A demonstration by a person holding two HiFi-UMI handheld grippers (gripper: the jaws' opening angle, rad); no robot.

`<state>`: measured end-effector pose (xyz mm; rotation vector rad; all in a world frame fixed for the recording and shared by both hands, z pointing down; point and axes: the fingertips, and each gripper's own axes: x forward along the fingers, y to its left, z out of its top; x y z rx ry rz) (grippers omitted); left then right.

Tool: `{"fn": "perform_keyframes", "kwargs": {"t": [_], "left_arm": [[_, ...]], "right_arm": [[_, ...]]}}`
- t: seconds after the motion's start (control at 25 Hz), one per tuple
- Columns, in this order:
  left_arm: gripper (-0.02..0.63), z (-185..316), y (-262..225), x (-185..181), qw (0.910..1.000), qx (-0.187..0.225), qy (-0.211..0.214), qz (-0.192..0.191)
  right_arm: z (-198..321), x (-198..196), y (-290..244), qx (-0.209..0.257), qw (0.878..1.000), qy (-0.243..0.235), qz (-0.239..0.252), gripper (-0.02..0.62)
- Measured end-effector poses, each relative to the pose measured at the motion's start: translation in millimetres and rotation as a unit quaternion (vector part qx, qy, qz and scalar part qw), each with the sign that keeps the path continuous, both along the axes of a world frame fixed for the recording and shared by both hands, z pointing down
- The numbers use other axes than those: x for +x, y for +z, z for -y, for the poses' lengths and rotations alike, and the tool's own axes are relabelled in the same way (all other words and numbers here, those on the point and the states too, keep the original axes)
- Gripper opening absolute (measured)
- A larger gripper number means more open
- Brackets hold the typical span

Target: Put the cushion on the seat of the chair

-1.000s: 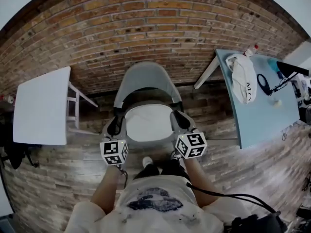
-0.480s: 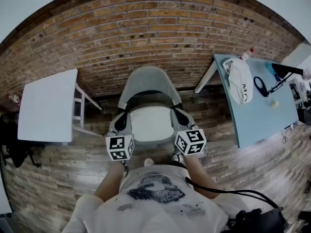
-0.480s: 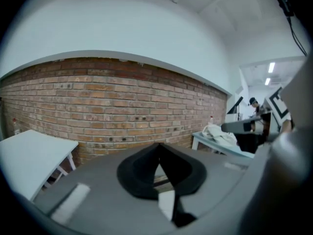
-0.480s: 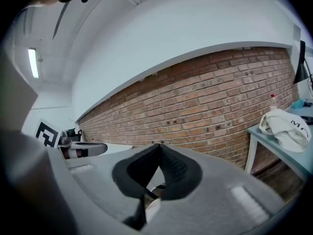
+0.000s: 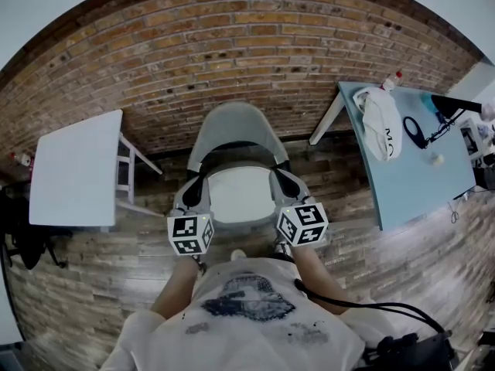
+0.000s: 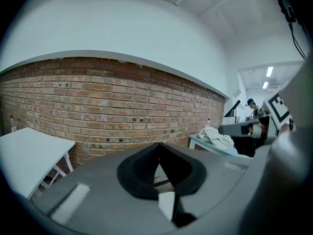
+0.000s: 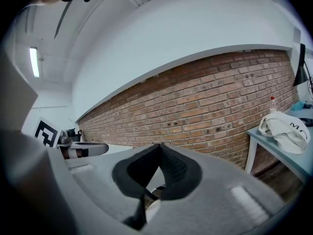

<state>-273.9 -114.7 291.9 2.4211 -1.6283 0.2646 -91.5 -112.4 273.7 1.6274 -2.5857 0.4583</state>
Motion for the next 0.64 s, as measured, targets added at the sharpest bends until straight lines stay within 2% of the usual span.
{"fn": "perform_keyframes", "kwargs": {"t": [0.64], "left_arm": [[-0.009, -4.2, 3.0, 1.3, 1.0000, -0.001, 0.005, 0.001]], "right_arm": [[-6.0, -1.9, 3.4, -0.002, 1.000, 0.000, 0.002, -0.002]]}}
